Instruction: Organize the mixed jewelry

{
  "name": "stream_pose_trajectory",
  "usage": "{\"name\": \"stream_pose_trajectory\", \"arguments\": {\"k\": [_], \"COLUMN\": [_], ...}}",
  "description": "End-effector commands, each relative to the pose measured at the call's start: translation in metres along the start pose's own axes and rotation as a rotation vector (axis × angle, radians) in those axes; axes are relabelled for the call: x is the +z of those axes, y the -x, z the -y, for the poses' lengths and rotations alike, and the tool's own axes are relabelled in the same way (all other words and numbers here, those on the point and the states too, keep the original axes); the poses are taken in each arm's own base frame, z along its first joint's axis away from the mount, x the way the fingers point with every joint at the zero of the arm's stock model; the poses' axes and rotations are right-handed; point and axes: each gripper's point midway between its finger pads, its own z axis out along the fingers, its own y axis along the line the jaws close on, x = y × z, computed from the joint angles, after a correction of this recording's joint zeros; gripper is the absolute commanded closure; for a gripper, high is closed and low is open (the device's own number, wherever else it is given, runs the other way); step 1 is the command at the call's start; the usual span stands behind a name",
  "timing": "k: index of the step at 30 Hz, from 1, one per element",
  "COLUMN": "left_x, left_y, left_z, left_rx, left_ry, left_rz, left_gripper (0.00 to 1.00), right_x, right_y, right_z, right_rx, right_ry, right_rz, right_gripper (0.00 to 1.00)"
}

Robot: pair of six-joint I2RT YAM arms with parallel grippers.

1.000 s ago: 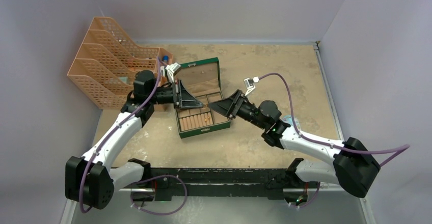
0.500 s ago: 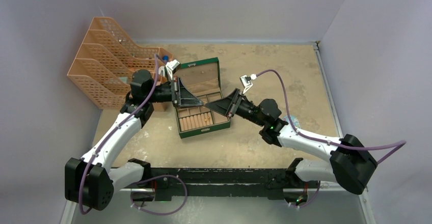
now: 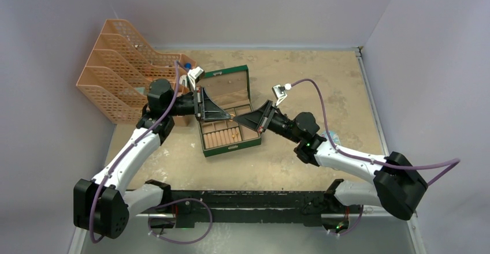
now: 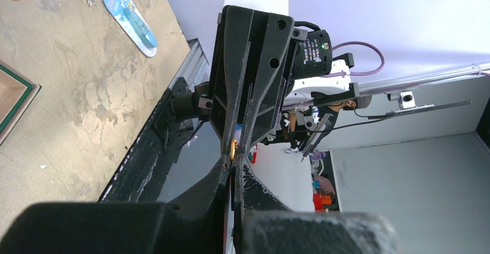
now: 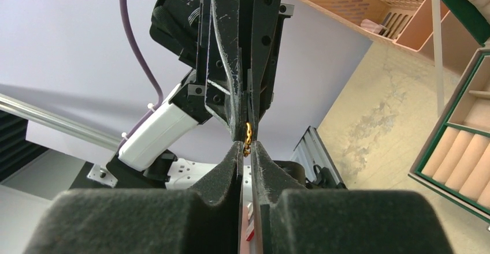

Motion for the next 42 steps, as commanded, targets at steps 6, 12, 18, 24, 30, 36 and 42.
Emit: {"name": "stream_pose_trajectory", "arguments": {"k": [6,12,18,24,30,36,42], "left_x": [-0.003,-0.009,-0.04,-0.087,-0.112,-0.122,-0.126], "left_y": [-0.002,0.011,0.033,0.052,0.058,0.056,0.055], "left_z": [0.007,-0.009,-0.051,-0.079,-0.092,-0.106,-0.103], "left_rx": [0.063,0.117,0.177,0.25,0.286,0.274,0.286], "left_ry": [-0.016,0.131,0.475,0.811,0.943,1.003,1.012], "left_rz": [0.014,0.158,0.363,0.49,0.576,0.597,0.607], "left_gripper": [1.0,0.57,0.42,0.41,0.41,0.41,0.41], "right_x": [0.004,0.007,0.013,0.018,0.014,0.01,0.009], "right_y": [0.008,0.006,0.018,0.005,-0.026,-0.041,-0.048], "right_z": [-0.023,-0.003,0.046,0.09,0.136,0.162,0.179], "right_rx": [-0.008,-0.063,-0.241,-0.374,-0.413,-0.471,-0.473], "right_ry": [0.074,-0.023,-0.319,-0.625,-0.893,-1.068,-1.172], "right_rz": [0.024,0.009,-0.021,-0.126,-0.254,-0.323,-0.351], "right_gripper": [1.0,1.0,1.0,1.0,1.0,1.0,1.0]}}
